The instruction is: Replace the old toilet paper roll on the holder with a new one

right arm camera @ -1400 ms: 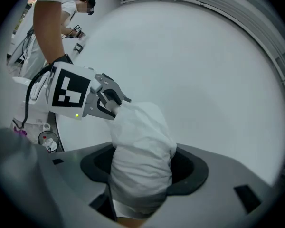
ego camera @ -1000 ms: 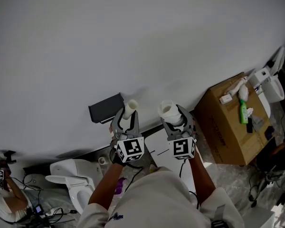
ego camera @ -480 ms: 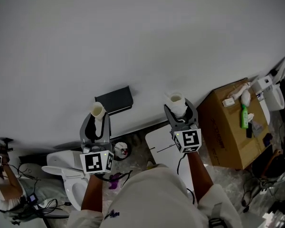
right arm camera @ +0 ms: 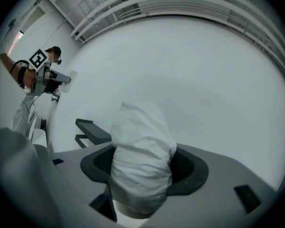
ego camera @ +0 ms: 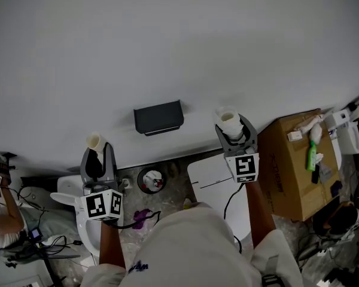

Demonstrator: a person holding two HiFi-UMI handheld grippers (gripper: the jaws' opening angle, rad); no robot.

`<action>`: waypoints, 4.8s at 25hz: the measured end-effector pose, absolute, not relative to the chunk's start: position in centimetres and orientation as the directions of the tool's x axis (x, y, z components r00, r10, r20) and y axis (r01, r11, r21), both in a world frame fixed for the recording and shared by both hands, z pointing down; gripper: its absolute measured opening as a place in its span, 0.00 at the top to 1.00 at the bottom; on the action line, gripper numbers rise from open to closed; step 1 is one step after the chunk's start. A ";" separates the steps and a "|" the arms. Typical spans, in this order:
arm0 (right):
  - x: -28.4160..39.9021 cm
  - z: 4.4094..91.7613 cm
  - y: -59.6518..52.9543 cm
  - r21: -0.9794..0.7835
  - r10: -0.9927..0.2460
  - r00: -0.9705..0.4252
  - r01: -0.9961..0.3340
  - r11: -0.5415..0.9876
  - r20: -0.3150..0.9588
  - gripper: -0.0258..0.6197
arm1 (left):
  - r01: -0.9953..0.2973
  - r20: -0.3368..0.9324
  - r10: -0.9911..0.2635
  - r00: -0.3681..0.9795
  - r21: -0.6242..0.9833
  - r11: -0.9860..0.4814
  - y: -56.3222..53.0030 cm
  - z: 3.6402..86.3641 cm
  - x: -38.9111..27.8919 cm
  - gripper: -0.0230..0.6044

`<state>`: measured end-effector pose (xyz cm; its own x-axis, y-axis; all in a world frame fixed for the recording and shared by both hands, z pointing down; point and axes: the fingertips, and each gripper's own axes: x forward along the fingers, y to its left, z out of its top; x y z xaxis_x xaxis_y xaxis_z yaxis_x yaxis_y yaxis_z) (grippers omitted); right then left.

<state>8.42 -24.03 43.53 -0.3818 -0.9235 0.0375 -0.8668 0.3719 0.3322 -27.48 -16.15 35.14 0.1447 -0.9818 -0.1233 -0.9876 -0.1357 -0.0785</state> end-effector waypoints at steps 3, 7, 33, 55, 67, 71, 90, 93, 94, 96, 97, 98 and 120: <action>7.9 45.5 -25.2 0.385 -0.917 -0.379 -0.833 0.396 0.122 0.50 | -0.988 -0.113 -0.984 0.135 -0.085 -0.126 -15.6 35.6 -28.6 0.69; 6.8 48.8 -26.3 0.425 -0.896 -0.368 -0.789 0.443 0.250 0.50 | -0.994 -0.080 -0.991 0.104 -0.053 -0.100 -15.0 37.1 -30.1 0.69; 1.9 56.5 -29.0 0.868 -0.856 -0.319 -0.158 0.471 0.407 0.50 | -0.997 -0.011 -0.998 0.066 -0.039 -0.066 -13.9 38.9 -29.5 0.68; -3.2 58.7 -29.7 0.897 -0.829 -0.400 -0.033 0.440 0.391 0.50 | -0.997 -0.002 -0.998 0.069 -0.041 -0.069 -14.2 39.3 -28.9 0.68; -9.1 59.8 -28.7 0.923 -0.809 -0.455 0.098 0.371 0.373 0.51 | -0.997 0.020 -0.997 0.078 -0.026 -0.078 -15.2 40.4 -29.3 0.68; -9.7 60.2 -28.9 0.925 -0.808 -0.460 0.089 0.369 0.367 0.51 | -0.996 0.022 -0.996 0.086 -0.026 -0.087 -15.8 40.6 -29.4 0.68; -12.1 60.4 -28.6 0.940 -0.829 -0.460 0.045 0.337 0.319 0.51 | -0.992 0.034 -0.991 0.128 -0.004 -0.128 -16.7 41.6 -28.1 0.68; -12.6 60.2 -28.7 0.945 -0.832 -0.462 0.048 0.323 0.308 0.51 | -0.991 0.033 -0.991 0.131 -0.005 -0.131 -16.8 41.6 -28.1 0.68; -12.9 60.0 -28.7 0.947 -0.831 -0.467 0.045 0.318 0.301 0.51 | -0.991 0.032 -0.991 0.131 -0.005 -0.131 -16.8 41.6 -28.1 0.68; -13.8 59.7 -28.6 0.950 -0.827 -0.482 0.034 0.311 0.289 0.51 | -0.992 0.030 -0.991 0.128 -0.003 -0.128 -16.8 41.6 -28.3 0.68; -14.3 59.7 -28.4 0.949 -0.824 -0.489 0.032 0.313 0.288 0.51 | -0.992 0.031 -0.991 0.127 -0.002 -0.127 -16.8 41.6 -28.3 0.68; -14.6 59.8 -28.3 0.948 -0.820 -0.493 0.033 0.318 0.292 0.51 | -0.992 0.032 -0.991 0.127 -0.002 -0.127 -16.8 41.7 -28.2 0.68; -20.5 60.1 -27.7 0.953 -0.810 -0.526 0.007 0.303 0.261 0.51 | -0.991 0.047 -0.990 0.135 -0.002 -0.135 -18.2 42.1 -28.5 0.68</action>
